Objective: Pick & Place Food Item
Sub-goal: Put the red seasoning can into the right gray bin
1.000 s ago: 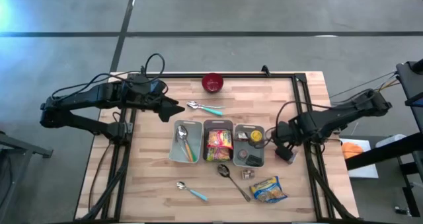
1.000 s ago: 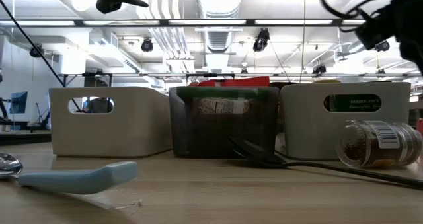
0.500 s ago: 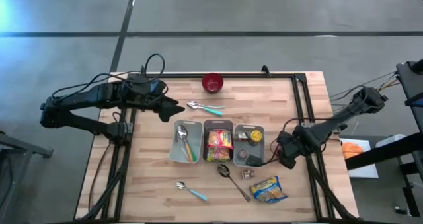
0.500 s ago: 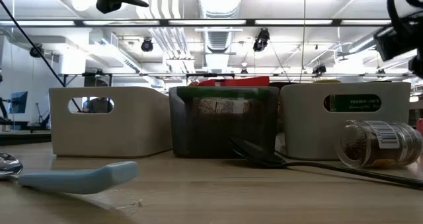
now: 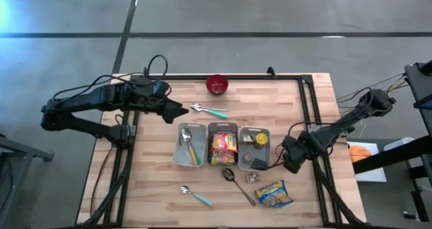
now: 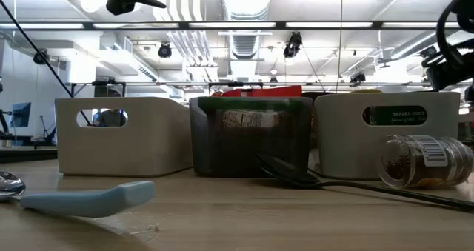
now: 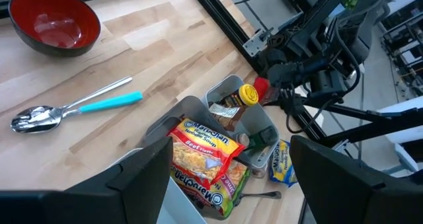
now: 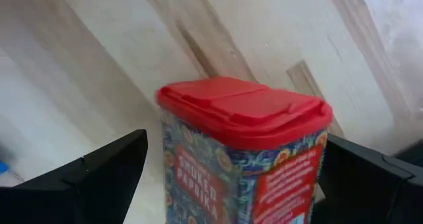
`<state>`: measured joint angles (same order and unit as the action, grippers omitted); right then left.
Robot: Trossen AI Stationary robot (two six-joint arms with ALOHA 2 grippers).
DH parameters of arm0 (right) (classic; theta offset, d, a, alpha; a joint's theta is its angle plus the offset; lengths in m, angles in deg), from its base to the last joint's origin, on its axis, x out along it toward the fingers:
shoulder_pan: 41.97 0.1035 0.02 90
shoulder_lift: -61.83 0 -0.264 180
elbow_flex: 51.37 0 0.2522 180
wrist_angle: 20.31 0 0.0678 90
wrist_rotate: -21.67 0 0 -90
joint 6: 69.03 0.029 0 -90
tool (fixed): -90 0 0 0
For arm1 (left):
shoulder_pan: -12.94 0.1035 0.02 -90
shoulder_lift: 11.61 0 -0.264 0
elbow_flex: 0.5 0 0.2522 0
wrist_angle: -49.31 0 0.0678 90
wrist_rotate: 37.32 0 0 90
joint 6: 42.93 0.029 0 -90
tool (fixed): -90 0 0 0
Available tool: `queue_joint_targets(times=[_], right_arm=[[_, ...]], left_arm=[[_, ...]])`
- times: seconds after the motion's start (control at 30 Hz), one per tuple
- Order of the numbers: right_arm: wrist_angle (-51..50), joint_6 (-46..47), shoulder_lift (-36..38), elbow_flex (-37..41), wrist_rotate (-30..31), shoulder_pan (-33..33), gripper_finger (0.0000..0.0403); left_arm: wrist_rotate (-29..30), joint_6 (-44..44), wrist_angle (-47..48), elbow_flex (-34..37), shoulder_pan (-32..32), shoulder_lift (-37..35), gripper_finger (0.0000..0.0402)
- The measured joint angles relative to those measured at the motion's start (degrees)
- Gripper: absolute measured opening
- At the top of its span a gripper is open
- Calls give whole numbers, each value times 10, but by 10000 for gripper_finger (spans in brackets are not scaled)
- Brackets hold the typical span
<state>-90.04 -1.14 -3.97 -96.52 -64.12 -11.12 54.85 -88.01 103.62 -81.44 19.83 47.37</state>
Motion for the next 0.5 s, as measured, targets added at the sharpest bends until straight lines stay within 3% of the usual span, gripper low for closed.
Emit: queue_joint_targets(times=[0.23, 0.5], right_arm=[[20, 3, 0, 2, -15, 0, 393], [24, 5, 1, 3, -33, 0, 325]], left_arm=[[0, 0, 0, 0, 0, 0, 305], [0, 0, 0, 0, 0, 0, 305]])
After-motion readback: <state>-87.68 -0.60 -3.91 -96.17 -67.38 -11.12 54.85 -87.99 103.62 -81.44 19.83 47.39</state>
